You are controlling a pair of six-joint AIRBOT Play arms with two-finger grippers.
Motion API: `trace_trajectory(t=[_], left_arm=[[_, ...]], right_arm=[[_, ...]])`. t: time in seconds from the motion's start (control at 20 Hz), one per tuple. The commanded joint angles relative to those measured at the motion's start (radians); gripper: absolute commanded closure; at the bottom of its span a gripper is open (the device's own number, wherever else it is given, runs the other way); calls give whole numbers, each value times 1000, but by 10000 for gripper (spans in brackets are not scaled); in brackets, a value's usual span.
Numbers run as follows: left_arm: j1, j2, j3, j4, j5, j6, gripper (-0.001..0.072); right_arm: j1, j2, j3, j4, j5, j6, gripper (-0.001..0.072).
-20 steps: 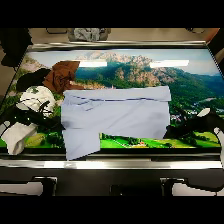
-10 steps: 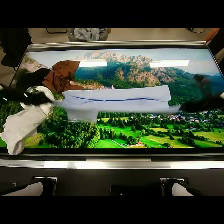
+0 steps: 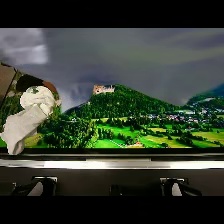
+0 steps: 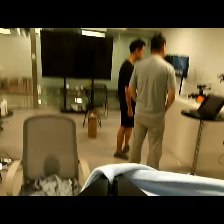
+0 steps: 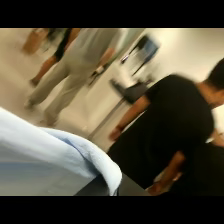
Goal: Fold the shirts.
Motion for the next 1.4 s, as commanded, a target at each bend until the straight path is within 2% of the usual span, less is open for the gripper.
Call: trace_trajectory(t=[0.0, 0.25, 0.4, 0.6, 0.7, 0.75, 0.9, 1.05, 1.2, 1.35], left_arm=[[0, 105, 42, 52, 32, -51, 681], [0, 89, 35, 65, -55, -61, 681], [0, 16, -15, 65, -162, -56, 681], [-7, -188, -193, 66, -316, -25, 680], [-30, -301, -329, 66, -313, 23, 681], [-43, -364, -397, 66, -298, 37, 680], [-98, -562, -517, 65, -188, 68, 680], [-137, -758, -518, 53, -21, 68, 680], [-145, -874, -488, 24, 160, 68, 679], [-146, -951, -383, 18, 247, 68, 679]], right_arm=[[1, 92, 51, -43, -3, 67, 663], [1, 65, 51, -42, 74, 76, 663], [1, -50, 51, -42, 236, 108, 664], [2, -396, 47, 48, 543, 87, 665], [20, -613, 47, 73, 639, 86, 665], [50, -718, 47, 29, 646, 84, 665], [153, -975, 47, -61, 548, 110, 664], [212, -1141, 47, -60, 276, 207, 663], [224, -1198, 47, -31, -8, 305, 663], [224, -1203, 47, -34, -226, 329, 663]])
